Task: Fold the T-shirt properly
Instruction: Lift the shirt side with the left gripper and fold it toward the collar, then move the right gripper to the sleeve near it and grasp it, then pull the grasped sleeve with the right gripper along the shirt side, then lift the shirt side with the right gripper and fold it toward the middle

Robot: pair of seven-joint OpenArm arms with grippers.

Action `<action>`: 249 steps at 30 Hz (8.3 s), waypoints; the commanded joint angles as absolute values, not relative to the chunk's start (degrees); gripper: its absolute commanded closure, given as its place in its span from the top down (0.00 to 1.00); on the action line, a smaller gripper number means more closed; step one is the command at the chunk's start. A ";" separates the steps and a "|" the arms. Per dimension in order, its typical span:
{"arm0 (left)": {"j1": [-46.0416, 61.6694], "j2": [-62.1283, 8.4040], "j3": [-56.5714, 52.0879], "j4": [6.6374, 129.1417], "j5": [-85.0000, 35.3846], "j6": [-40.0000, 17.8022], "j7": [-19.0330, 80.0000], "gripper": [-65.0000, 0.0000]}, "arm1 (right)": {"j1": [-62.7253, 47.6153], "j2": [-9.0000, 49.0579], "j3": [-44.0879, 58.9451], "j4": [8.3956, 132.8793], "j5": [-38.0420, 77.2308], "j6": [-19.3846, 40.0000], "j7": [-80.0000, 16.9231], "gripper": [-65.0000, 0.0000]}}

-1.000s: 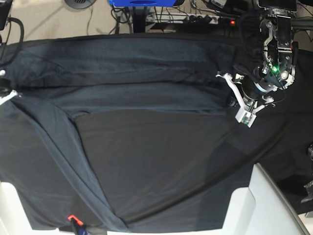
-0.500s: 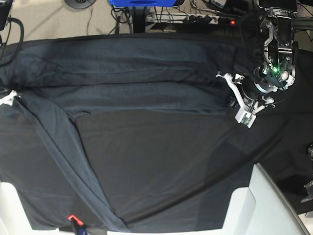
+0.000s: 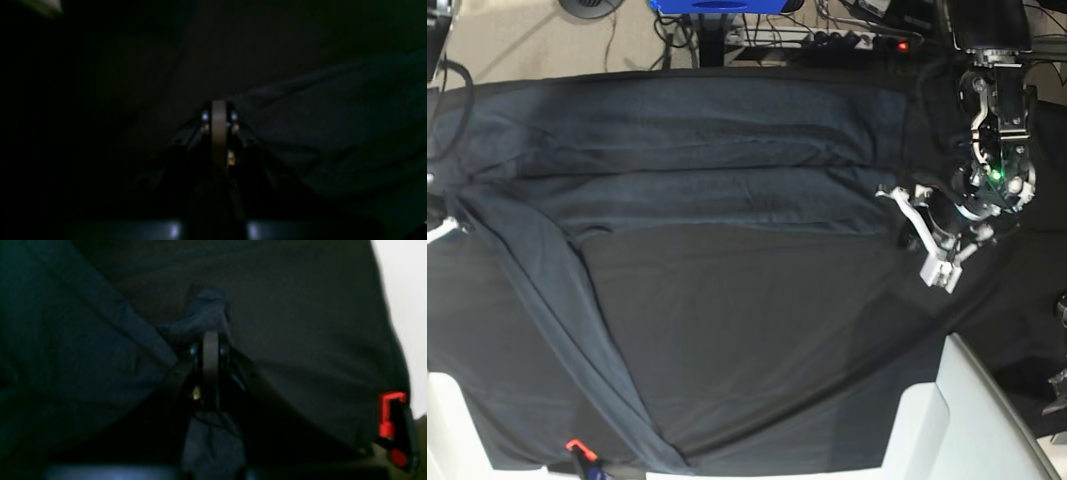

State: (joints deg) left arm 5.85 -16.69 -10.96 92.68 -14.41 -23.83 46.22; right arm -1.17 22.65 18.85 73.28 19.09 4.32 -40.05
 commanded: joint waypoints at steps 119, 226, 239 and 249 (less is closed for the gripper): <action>17.19 -15.96 -29.05 88.13 -14.64 -32.57 39.87 0.00 | -12.62 10.42 12.62 96.31 12.62 7.16 -54.20 0.00; 18.77 -16.48 -29.67 84.97 -14.64 -32.48 35.91 0.00 | -6.46 5.41 -12.53 102.46 12.35 6.99 -57.19 0.00; 19.03 -16.48 -29.67 84.88 -14.64 -32.48 35.91 0.00 | -10.24 5.49 -20.70 103.69 12.44 3.30 -57.10 0.00; 18.95 -16.48 -29.67 84.88 -14.64 -32.48 35.91 0.00 | -12.09 5.58 -20.26 103.25 12.53 3.30 -57.10 0.01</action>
